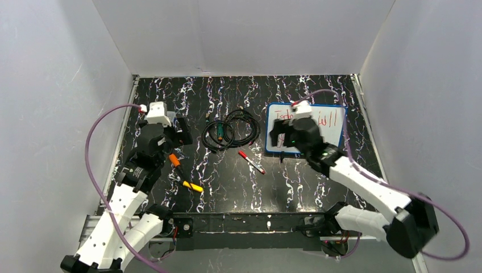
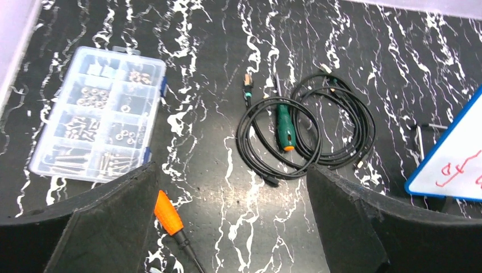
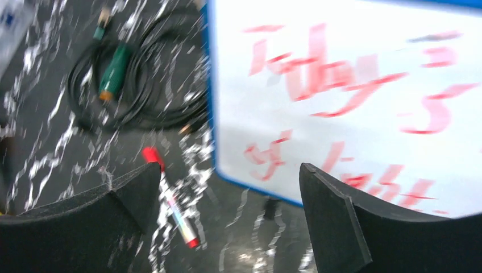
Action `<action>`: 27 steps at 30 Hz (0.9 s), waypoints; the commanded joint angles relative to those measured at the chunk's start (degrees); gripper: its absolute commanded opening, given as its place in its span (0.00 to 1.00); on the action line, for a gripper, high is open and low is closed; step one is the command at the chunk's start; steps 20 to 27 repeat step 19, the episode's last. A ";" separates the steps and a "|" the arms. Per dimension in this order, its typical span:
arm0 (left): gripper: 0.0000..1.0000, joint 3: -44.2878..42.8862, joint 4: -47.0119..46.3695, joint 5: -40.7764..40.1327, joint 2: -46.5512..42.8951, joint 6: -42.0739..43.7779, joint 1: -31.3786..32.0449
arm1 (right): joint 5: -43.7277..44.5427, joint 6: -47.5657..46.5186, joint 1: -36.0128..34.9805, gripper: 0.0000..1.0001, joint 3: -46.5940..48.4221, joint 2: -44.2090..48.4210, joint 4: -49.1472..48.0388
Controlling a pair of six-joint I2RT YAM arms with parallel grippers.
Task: Write a sentence on the whiteboard
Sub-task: Reset both arms
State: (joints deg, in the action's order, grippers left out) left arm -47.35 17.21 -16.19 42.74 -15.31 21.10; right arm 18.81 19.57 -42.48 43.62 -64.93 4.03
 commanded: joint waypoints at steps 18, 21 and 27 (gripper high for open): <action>0.98 2.22 -1.64 -10.00 -8.37 4.22 -0.26 | 10.24 -9.44 23.31 0.99 -5.39 29.22 2.91; 0.98 2.12 -1.50 -10.01 -8.50 4.15 -0.27 | 10.40 -9.26 23.32 0.99 -5.36 29.34 3.17; 0.98 2.12 -1.50 -10.01 -8.50 4.15 -0.27 | 10.40 -9.26 23.32 0.99 -5.36 29.34 3.17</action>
